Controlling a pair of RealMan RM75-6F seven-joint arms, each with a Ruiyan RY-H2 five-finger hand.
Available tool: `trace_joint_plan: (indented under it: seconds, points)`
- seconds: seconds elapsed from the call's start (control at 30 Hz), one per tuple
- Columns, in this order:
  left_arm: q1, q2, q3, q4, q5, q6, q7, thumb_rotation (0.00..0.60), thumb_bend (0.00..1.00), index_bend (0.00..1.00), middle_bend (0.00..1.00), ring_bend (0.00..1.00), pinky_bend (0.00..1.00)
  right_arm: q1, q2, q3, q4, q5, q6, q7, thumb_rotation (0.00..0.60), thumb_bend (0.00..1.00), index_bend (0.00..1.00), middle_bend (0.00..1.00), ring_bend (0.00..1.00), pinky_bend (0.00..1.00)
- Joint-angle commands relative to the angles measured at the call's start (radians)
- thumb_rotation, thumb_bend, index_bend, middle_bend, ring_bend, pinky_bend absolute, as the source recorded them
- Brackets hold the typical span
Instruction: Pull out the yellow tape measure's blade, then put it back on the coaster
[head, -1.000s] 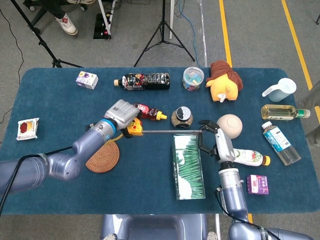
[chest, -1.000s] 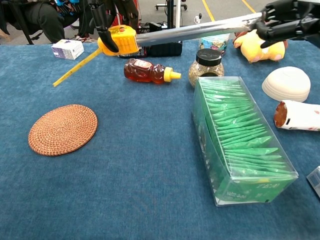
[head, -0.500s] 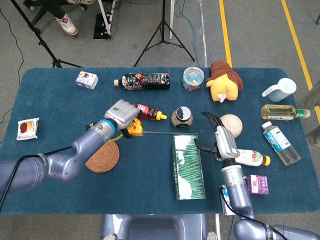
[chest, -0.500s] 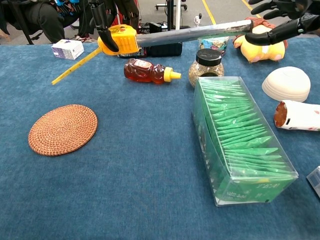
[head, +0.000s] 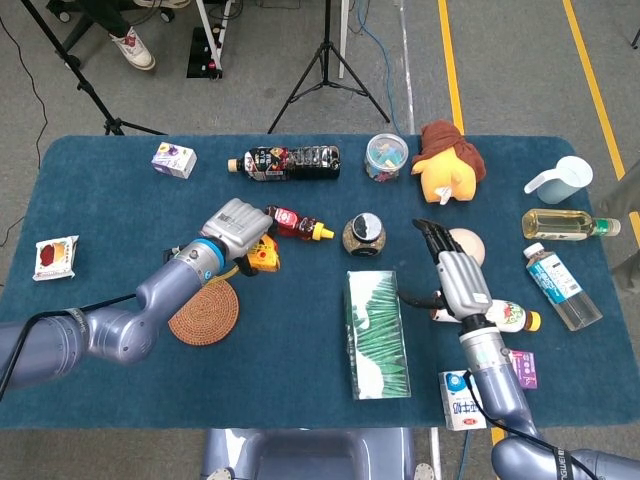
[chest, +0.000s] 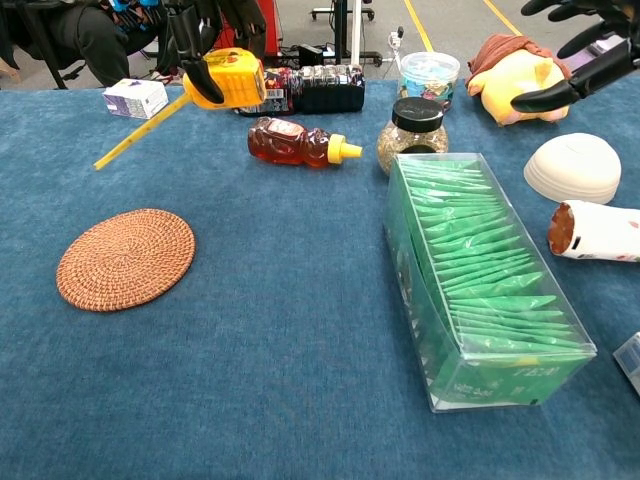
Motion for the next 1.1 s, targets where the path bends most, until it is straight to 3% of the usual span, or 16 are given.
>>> trace_joint_plan:
  seconds: [0.03,0.2,0.67,0.87,1.1]
  points:
    - [0.01,0.007,0.0,-0.009,0.008,0.009,-0.006,0.589,0.34,0.61,0.52,0.53,0.54,0.001,0.012,-0.01,0.009,-0.01,-0.005,-0.009,0.548,0.19,0.03,0.09,0.05,0.16]
    - [0.079,0.049,0.008,-0.066,0.06,0.051,-0.036,0.586,0.34,0.61,0.52,0.53,0.54,-0.006,0.044,-0.047,0.062,-0.04,-0.006,-0.04,0.551,0.19,0.05,0.09,0.06,0.16]
    - [0.258,0.093,0.03,-0.129,0.204,0.165,-0.068,0.584,0.34,0.61,0.52,0.53,0.54,-0.025,0.068,-0.083,0.116,-0.063,-0.018,-0.005,0.55,0.2,0.06,0.1,0.06,0.16]
    - [0.378,0.073,0.054,-0.15,0.303,0.241,-0.058,0.585,0.34,0.61,0.52,0.53,0.54,-0.038,0.064,-0.102,0.131,-0.07,-0.019,0.015,0.55,0.19,0.06,0.1,0.06,0.16]
    - [0.468,0.025,0.082,-0.139,0.336,0.278,-0.022,0.583,0.34,0.61,0.52,0.53,0.54,-0.044,0.056,-0.114,0.146,-0.072,-0.022,0.024,0.549,0.19,0.06,0.1,0.06,0.16]
